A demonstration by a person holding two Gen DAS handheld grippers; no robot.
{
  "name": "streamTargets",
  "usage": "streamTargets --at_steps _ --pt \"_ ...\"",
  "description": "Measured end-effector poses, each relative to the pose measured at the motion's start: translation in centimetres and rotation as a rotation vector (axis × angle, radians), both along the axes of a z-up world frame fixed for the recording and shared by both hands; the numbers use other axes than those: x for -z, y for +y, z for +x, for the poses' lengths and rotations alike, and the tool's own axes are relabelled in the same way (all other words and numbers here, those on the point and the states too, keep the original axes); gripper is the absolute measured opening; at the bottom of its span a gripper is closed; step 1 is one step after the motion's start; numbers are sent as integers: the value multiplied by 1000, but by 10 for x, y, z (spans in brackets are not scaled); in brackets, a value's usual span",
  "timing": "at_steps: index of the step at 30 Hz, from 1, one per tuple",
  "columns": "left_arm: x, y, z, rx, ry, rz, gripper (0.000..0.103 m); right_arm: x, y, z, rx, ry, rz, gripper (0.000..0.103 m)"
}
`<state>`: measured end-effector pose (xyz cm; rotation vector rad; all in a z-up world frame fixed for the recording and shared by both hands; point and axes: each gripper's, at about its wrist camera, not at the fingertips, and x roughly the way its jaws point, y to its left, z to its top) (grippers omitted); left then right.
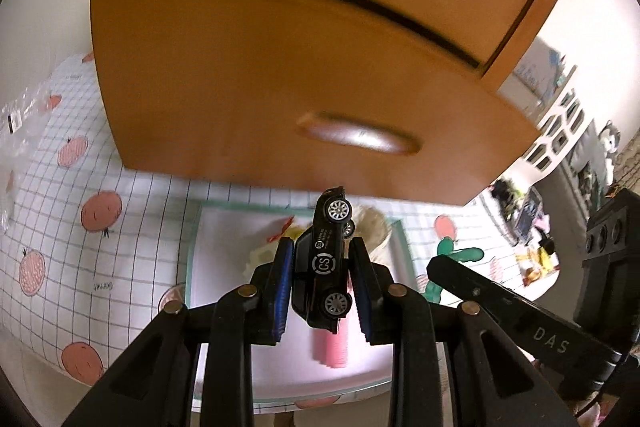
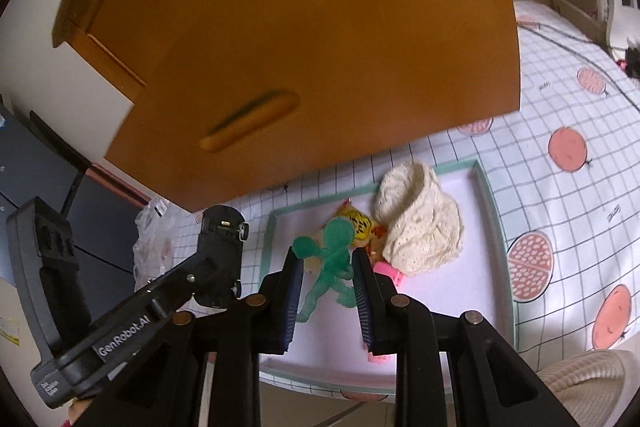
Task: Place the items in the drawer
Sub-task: 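Carry the toy car and green figure up to the open drawer, then lower both items into the drawer and open both grippers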
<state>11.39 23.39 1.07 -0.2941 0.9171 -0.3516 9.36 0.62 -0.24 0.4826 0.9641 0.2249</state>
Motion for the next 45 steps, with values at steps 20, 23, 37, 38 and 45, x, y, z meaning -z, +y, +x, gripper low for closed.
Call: streamTargets --at_steps 20,23,37,38,45 --pt "-130 20 16 0 -306 -56 29 -143 0 8 -7 -290 -51 27" --pt "-145 24 23 -12 -334 -60 29 -161 -1 19 -4 -310 -63 27" --pt "-166 28 63 -31 -359 1 29 -197 -8 68 21 -292 -138 27" --pt "-163 28 67 -33 -351 5 29 -195 -9 74 24 -280 -145 27" --pt "-136 29 87 -51 -286 32 29 -172 -19 97 50 -197 -171 27"
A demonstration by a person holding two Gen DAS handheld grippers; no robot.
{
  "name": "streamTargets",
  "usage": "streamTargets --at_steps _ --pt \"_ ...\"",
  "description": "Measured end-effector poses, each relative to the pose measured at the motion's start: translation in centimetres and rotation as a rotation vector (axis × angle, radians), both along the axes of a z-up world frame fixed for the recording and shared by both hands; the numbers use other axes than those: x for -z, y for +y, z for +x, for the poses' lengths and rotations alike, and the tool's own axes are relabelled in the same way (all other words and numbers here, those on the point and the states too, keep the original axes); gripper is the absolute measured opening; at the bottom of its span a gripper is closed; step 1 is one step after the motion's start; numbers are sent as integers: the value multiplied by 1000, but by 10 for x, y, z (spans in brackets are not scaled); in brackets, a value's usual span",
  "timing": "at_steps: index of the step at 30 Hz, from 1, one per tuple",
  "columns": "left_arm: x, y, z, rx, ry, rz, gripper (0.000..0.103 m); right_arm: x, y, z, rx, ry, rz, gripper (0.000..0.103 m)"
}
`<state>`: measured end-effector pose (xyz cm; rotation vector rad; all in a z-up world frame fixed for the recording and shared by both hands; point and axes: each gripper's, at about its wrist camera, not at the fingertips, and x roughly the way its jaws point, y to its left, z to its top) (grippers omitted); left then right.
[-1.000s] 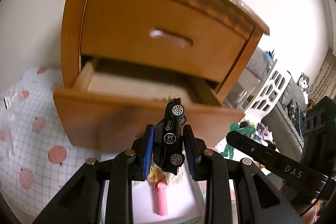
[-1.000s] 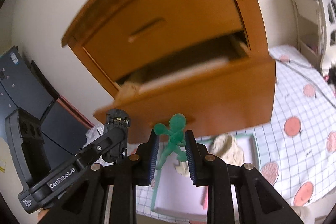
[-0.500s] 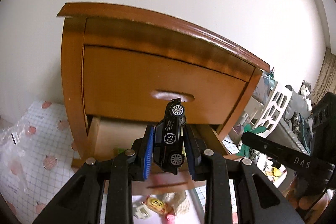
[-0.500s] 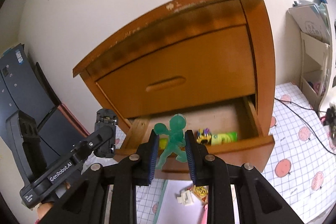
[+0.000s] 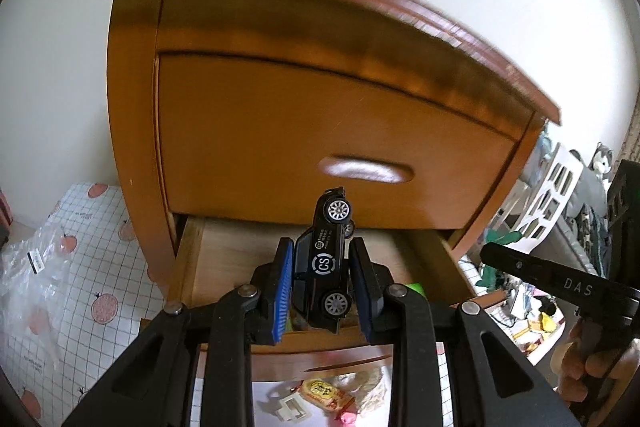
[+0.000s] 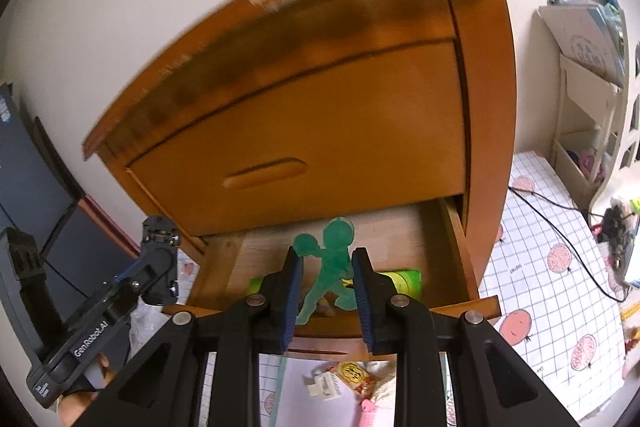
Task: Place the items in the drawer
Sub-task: 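Lower both items into the drawer and open both grippers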
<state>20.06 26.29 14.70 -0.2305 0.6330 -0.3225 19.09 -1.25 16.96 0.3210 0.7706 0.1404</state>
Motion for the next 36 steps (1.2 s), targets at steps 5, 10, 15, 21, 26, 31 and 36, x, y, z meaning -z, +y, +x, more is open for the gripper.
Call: streamTargets --at_steps 5,10,15,21,26,31,36 --pt "17 0 11 -13 50 4 29 17 1 10 7 46 -30 27" --pt "32 2 19 -21 92 7 29 29 6 16 6 74 -60 27" --pt "38 1 23 -24 109 10 29 32 11 21 7 92 -80 27" --pt "42 0 26 -24 120 15 29 36 18 25 5 109 -105 27" --pt "44 -1 26 -17 124 17 29 40 19 27 10 122 -107 27" --pt "46 -2 27 -19 128 15 29 40 20 27 12 127 -114 28" --pt "49 -1 27 -29 139 15 29 41 20 28 14 129 -118 28"
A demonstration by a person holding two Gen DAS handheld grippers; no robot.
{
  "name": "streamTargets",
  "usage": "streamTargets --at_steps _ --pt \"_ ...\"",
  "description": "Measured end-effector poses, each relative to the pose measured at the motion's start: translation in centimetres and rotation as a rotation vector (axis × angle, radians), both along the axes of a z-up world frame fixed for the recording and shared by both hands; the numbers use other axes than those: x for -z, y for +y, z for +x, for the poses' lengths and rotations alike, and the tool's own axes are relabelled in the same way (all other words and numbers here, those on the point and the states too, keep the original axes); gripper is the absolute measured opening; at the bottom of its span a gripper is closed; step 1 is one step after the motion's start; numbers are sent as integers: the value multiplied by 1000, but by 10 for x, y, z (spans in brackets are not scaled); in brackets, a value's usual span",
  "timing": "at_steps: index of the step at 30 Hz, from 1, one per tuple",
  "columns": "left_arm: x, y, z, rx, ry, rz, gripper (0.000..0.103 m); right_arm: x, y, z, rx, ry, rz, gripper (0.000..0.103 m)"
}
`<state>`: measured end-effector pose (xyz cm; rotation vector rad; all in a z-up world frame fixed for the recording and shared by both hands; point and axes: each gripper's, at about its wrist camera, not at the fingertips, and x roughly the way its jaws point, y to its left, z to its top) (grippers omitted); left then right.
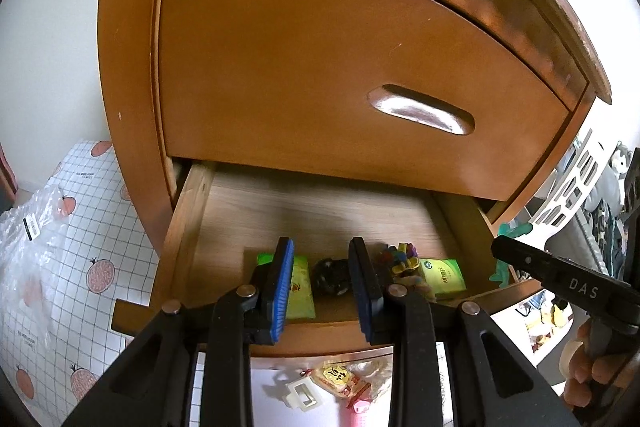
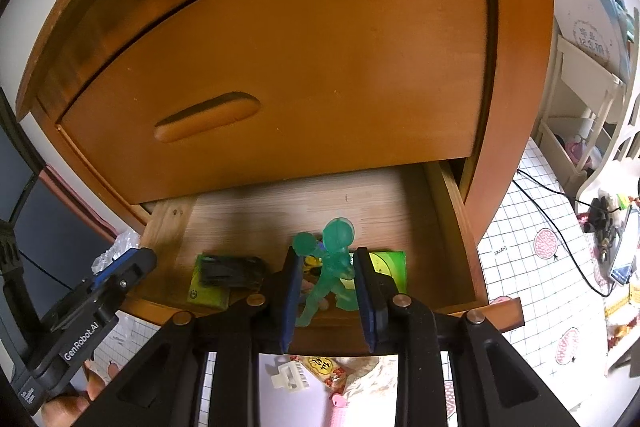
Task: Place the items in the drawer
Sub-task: 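Lower both items into the drawer and open both grippers, then withdraw both grippers from the drawer back over the white tray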
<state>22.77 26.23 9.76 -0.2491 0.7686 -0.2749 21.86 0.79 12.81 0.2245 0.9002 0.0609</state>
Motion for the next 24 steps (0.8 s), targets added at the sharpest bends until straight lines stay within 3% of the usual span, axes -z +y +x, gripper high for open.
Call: streamTargets --at_steps 5,7,9,17,19,23,24 --pt "3 -1 0 -5 7 5 30 2 0 1 3 6 0 29" --pt "4 0 0 -8 9 7 33 3 0 0 6 5 -5 34" --pt "5 2 -1 -16 9 3 44 4 0 0 6 5 -12 37" --pt "9 5 0 -27 10 -9 61 4 1 -2 15 -6 -29 52" --pt "9 4 0 -35 11 -3 65 4 1 -3 15 -12 -37 62" --pt "7 4 -2 -44 2 9 68 5 3 -4 12 -16 -53 64" --pt "6 4 -3 -47 -1 15 74 5 4 -4 12 -17 -57 66"
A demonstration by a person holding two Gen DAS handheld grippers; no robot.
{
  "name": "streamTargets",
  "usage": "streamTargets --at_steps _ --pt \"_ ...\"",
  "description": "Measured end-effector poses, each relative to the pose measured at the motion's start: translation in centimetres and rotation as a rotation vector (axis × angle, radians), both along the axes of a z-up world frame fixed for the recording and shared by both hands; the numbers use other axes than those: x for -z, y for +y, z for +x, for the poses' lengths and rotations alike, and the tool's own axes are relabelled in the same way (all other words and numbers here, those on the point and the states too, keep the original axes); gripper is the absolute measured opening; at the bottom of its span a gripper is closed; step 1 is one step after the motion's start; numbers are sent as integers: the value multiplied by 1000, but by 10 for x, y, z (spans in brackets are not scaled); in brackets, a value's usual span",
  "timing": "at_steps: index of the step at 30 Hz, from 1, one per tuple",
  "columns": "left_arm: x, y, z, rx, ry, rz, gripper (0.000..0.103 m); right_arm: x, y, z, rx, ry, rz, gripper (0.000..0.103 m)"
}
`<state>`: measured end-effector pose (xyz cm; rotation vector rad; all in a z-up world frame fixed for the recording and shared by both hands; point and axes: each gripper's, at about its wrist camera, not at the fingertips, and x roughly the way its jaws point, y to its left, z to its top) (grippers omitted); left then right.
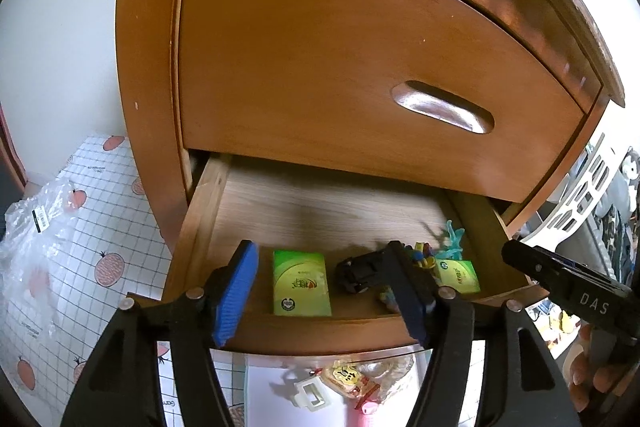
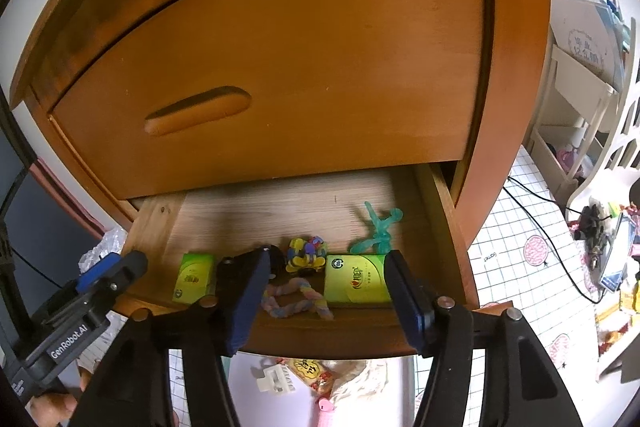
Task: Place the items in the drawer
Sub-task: 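Withdraw both grippers from the drawer back over the white tray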
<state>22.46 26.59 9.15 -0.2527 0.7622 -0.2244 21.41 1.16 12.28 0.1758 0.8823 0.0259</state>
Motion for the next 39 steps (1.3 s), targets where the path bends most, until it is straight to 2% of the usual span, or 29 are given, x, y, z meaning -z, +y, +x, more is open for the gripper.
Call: streamTargets --at_steps 3,6,13,15,17,19,33,39 --pt "-2 0 -2 -14 -14 11 83 1 0 0 1 -2 1 71" --pt "-2 1 -2 -26 -22 23 90 2 -1 -1 0 -8 -4 82" --pt "-1 2 -4 -52 -50 44 92 4 -2 -2 3 -12 -17 97" --pt "-1 3 -4 -57 -53 42 103 4 -1 -3 -1 -13 -21 97" --pt "-1 4 -5 -65 -66 45 103 5 0 -3 -5 -13 -25 98" --pt "-1 4 -6 -67 -74 54 103 6 0 -3 -7 -16 -30 103" --pt "-1 5 -12 -66 -83 44 103 11 4 -6 -30 -16 -38 103" --pt "-5 6 -36 -67 -141 35 103 2 7 -22 -34 -83 -35 103"
